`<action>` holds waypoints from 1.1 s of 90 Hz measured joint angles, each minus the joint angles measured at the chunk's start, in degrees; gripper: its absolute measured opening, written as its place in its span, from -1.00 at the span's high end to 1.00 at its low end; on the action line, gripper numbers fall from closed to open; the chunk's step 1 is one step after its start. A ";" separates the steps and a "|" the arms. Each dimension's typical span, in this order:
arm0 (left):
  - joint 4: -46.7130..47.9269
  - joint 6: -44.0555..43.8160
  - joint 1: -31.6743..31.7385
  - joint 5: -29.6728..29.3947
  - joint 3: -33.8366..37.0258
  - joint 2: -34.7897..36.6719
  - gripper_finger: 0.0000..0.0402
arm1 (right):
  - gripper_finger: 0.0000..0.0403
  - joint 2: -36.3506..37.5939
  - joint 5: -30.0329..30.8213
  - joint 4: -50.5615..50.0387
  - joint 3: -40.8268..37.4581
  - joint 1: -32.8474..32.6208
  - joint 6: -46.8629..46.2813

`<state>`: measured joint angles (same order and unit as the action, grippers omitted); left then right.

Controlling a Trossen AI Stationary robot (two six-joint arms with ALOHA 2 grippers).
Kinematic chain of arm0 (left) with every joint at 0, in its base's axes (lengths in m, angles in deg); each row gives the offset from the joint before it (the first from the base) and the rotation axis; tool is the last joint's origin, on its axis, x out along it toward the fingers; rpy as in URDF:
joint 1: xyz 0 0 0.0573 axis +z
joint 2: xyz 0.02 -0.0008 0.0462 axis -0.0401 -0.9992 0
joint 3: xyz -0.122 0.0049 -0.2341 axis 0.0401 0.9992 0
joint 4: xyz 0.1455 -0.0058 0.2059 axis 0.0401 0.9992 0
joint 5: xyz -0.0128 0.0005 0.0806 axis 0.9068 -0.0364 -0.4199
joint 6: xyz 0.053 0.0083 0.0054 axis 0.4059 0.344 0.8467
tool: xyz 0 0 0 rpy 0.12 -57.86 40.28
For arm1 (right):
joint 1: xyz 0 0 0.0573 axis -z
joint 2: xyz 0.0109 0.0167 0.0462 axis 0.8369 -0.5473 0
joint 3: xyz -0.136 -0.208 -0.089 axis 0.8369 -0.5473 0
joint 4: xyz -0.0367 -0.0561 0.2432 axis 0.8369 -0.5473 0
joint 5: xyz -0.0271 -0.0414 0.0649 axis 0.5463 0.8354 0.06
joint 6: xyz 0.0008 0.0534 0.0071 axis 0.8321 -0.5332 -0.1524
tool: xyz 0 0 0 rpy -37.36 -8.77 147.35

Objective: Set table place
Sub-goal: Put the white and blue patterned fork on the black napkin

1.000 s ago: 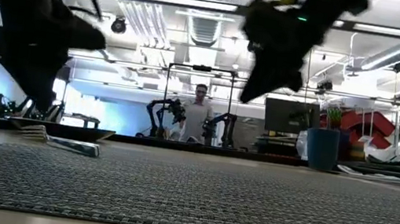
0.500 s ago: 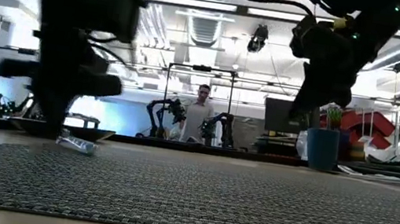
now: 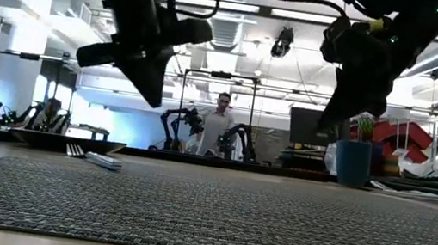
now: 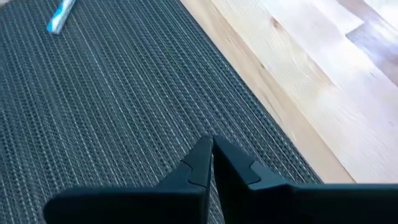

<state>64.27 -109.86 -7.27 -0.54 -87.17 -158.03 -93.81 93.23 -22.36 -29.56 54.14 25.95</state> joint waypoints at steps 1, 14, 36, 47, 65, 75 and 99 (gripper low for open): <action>-0.13 -0.04 -0.39 0.01 -0.22 -0.59 1.00 | 1.00 0.00 0.00 -0.09 -0.06 0.00 0.01; -0.99 -0.08 -4.20 0.47 -3.37 -7.93 1.00 | 1.00 0.00 0.00 0.07 -0.49 0.09 0.57; 1.89 -0.32 -6.93 3.99 -7.21 -12.97 1.00 | 1.00 0.00 -0.37 -0.05 -0.63 0.09 0.82; 4.73 -1.88 -7.65 4.26 -7.05 -13.22 1.00 | 1.00 0.00 -0.44 -0.01 -1.13 0.09 0.82; 5.13 -3.18 -8.31 5.61 -4.17 -13.22 1.00 | 1.00 0.00 -0.44 -0.19 -2.01 0.09 0.75; 6.38 -3.69 -8.84 6.57 -3.46 -12.90 1.00 | 1.00 0.00 -0.53 -0.18 -2.03 0.09 0.69; 16.63 -3.99 -11.65 12.23 -3.68 -10.80 1.00 | 1.00 0.00 -0.63 -0.70 -2.05 0.09 0.62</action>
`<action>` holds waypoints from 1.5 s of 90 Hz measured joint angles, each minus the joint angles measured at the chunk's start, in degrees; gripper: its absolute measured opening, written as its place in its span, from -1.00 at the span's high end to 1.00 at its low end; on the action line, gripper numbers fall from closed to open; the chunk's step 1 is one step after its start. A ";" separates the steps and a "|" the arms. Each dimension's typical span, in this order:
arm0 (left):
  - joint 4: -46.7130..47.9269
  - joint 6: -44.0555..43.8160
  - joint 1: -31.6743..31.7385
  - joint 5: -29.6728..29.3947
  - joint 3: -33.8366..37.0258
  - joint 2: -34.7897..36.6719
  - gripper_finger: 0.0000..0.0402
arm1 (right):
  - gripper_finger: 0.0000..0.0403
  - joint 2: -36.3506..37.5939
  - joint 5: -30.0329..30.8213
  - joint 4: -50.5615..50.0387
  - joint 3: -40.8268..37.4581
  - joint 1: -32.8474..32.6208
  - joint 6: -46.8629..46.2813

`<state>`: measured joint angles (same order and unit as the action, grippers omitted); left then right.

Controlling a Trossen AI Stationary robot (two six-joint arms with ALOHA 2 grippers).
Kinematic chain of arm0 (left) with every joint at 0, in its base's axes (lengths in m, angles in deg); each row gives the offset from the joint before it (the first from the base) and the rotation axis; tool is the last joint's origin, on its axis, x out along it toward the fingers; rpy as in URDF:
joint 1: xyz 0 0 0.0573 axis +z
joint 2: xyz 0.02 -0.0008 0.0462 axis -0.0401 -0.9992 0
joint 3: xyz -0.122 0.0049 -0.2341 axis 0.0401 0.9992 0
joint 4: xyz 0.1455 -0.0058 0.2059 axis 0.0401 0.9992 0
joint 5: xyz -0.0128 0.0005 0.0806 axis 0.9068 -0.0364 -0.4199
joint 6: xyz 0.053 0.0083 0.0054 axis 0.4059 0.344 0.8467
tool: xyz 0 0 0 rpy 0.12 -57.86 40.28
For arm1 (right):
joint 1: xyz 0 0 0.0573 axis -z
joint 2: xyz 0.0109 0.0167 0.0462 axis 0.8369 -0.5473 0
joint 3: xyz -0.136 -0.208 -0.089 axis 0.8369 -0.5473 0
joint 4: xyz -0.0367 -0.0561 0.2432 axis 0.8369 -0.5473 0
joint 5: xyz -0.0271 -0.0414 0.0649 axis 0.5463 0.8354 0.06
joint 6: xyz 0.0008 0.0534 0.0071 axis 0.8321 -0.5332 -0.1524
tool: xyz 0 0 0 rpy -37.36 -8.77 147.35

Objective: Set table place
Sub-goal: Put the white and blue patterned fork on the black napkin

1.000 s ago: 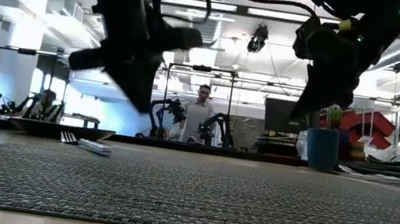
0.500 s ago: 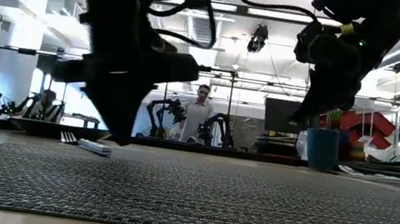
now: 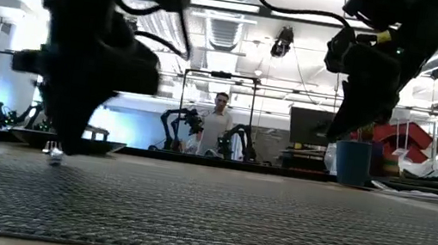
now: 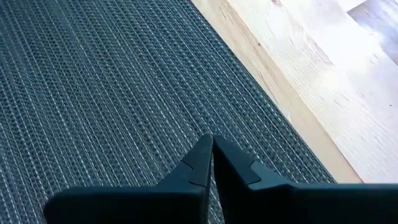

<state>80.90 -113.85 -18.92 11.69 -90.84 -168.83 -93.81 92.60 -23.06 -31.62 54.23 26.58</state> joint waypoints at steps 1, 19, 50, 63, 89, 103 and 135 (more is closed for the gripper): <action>0.49 -0.07 -0.11 0.31 0.02 0.07 1.00 | 1.00 0.00 0.01 -0.04 0.00 0.00 0.00; 8.83 -16.56 -0.87 1.95 0.05 4.59 1.00 | 1.00 0.00 0.64 -0.31 -0.02 0.00 0.00; 11.69 -38.93 0.99 -6.96 1.00 7.32 0.93 | 1.00 0.00 3.17 -0.29 -0.02 1.53 0.82; 9.07 -40.16 1.36 -6.47 3.17 7.32 0.72 | 1.00 0.00 1.00 -0.29 -0.04 2.16 2.25; 1.86 -38.96 2.71 -4.72 8.69 7.29 0.21 | 1.00 0.00 0.19 -0.34 -0.07 2.54 3.26; -2.11 -38.73 3.36 -4.04 11.69 7.26 0.17 | 1.00 0.00 0.19 -0.71 -0.07 2.54 3.23; -4.49 -36.52 3.90 -4.86 13.36 7.26 0.88 | 1.00 0.00 0.19 -1.08 -0.07 2.54 3.40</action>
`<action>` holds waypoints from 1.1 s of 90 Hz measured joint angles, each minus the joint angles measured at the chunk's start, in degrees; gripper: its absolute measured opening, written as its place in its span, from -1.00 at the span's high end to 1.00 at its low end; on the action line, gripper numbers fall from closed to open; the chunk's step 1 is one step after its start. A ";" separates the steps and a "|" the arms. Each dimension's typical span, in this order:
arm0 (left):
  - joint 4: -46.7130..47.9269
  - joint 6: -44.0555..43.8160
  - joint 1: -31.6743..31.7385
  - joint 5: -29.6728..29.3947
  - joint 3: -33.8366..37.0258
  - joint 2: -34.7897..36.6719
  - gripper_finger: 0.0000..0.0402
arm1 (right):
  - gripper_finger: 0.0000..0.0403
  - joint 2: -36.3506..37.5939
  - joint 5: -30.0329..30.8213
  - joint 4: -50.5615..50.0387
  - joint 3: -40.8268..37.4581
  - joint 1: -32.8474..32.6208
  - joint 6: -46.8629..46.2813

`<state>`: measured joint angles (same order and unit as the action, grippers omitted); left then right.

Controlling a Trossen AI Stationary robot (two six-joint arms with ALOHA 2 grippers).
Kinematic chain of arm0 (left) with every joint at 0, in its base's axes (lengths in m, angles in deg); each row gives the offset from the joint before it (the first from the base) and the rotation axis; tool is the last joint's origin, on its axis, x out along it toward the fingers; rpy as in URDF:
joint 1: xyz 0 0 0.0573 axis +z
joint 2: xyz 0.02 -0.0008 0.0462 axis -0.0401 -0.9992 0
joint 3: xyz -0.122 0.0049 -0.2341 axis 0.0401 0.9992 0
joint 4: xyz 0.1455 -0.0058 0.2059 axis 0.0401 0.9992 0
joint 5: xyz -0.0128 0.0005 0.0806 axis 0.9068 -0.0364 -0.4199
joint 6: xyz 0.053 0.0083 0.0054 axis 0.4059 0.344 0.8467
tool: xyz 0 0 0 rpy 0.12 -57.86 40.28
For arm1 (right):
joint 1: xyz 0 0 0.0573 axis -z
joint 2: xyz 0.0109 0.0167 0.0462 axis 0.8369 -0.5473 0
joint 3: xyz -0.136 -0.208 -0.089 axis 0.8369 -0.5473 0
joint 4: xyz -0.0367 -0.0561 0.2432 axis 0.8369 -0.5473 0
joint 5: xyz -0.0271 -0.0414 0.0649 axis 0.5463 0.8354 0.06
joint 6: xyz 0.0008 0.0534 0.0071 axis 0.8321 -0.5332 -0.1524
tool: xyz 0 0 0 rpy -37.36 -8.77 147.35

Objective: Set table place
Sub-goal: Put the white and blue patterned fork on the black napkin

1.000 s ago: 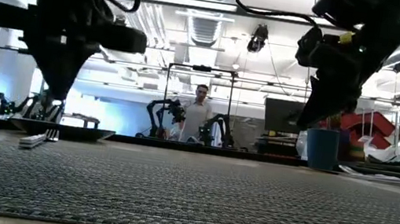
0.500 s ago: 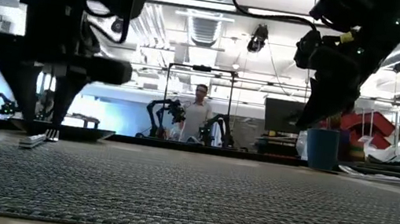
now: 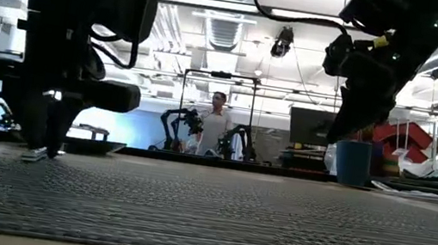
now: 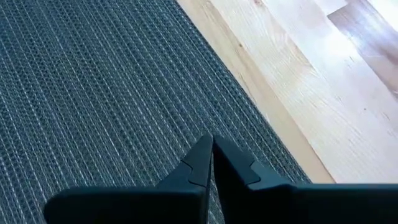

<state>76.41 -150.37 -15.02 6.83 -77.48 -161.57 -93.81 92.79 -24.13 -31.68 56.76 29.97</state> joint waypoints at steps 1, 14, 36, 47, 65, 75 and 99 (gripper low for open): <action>0.00 0.16 0.01 -0.06 0.00 0.00 0.91 | 1.00 0.00 0.00 0.00 0.00 0.00 -0.01; 0.26 1.60 0.08 -0.35 -0.17 0.00 0.94 | 1.00 0.00 0.24 -0.07 0.00 0.00 -0.08; 2.96 2.40 -0.24 -1.06 -0.20 4.79 0.99 | 1.00 0.00 0.44 -0.11 0.00 0.00 -0.22; 6.60 2.25 -2.53 -1.17 -0.22 10.23 0.99 | 1.00 0.00 0.44 -0.11 0.00 0.00 -0.22; 13.81 -4.45 -11.42 6.06 -0.05 15.56 1.00 | 1.00 0.00 0.20 -0.31 0.00 0.00 -0.23; 13.93 -12.52 -17.64 9.62 1.13 16.74 1.00 | 1.00 0.00 0.17 -0.30 0.00 0.00 -0.23; 5.63 -18.65 -23.43 18.05 8.73 16.05 1.00 | 1.00 0.00 0.46 -0.09 0.00 0.37 0.45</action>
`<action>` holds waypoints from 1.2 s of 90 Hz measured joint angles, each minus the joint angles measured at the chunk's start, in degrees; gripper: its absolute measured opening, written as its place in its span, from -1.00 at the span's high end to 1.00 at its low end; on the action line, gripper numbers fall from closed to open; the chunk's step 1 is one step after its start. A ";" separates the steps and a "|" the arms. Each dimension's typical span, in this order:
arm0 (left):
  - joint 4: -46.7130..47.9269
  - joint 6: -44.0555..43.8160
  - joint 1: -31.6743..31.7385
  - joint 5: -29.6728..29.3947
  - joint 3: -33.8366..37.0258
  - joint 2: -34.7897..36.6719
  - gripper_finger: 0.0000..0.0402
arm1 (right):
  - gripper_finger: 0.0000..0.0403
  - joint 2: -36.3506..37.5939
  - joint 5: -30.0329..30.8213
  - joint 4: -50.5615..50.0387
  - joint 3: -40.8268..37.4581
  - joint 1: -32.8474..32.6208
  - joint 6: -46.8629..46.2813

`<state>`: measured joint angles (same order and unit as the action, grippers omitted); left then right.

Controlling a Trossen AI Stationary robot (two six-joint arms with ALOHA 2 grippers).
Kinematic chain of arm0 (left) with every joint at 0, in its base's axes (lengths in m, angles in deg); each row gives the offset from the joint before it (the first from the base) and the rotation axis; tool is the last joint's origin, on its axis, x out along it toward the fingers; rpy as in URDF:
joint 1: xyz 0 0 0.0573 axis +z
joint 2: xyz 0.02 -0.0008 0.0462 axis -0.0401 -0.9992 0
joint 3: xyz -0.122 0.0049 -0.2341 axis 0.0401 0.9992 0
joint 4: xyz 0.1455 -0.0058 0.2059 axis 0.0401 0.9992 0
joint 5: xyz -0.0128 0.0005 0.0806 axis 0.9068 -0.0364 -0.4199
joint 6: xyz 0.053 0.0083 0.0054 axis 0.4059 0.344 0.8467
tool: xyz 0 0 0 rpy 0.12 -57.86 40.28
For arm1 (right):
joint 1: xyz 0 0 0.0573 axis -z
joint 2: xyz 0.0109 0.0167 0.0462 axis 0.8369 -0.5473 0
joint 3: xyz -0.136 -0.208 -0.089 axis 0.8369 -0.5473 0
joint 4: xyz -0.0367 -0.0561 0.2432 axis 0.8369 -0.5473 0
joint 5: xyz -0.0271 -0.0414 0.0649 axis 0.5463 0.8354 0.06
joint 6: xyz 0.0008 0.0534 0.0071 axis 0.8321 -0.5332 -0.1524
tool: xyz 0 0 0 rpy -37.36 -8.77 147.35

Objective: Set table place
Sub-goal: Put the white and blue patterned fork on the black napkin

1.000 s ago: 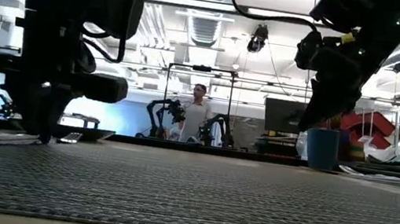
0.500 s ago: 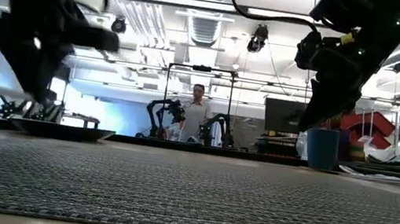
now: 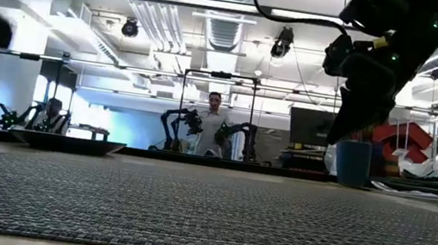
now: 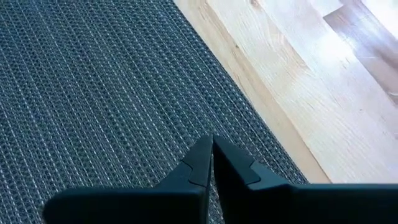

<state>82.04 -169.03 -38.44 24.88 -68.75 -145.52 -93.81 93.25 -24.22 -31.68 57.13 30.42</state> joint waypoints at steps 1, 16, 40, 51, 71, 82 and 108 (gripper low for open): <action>-0.21 -0.04 -0.02 0.13 0.32 -0.06 1.00 | 1.00 0.00 0.00 0.00 0.00 0.00 0.00; -2.41 -0.55 -0.16 2.26 4.00 -0.20 0.98 | 1.00 0.00 0.00 -0.06 0.00 0.00 0.07; 1.85 -0.45 -0.52 -0.04 0.49 0.54 0.99 | 1.00 0.00 0.00 -2.07 0.00 0.00 0.41; 5.65 -0.43 -0.69 0.40 -0.88 0.56 0.99 | 1.00 0.00 0.00 -2.24 0.00 0.11 1.23; 3.31 -0.66 -1.79 3.79 -0.08 0.50 1.00 | 1.00 -0.01 -0.01 -2.31 0.00 0.14 1.86; 1.45 -1.02 -2.45 4.99 1.57 0.50 1.00 | 1.00 -0.01 0.00 -2.35 0.00 0.22 2.38; -3.80 -0.89 -2.69 5.80 5.00 0.47 1.00 | 1.00 -0.02 0.00 -2.80 0.00 0.22 2.57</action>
<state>78.24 -169.92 -41.14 30.68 -63.75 -145.04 -93.82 93.25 -27.02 -31.68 57.35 32.99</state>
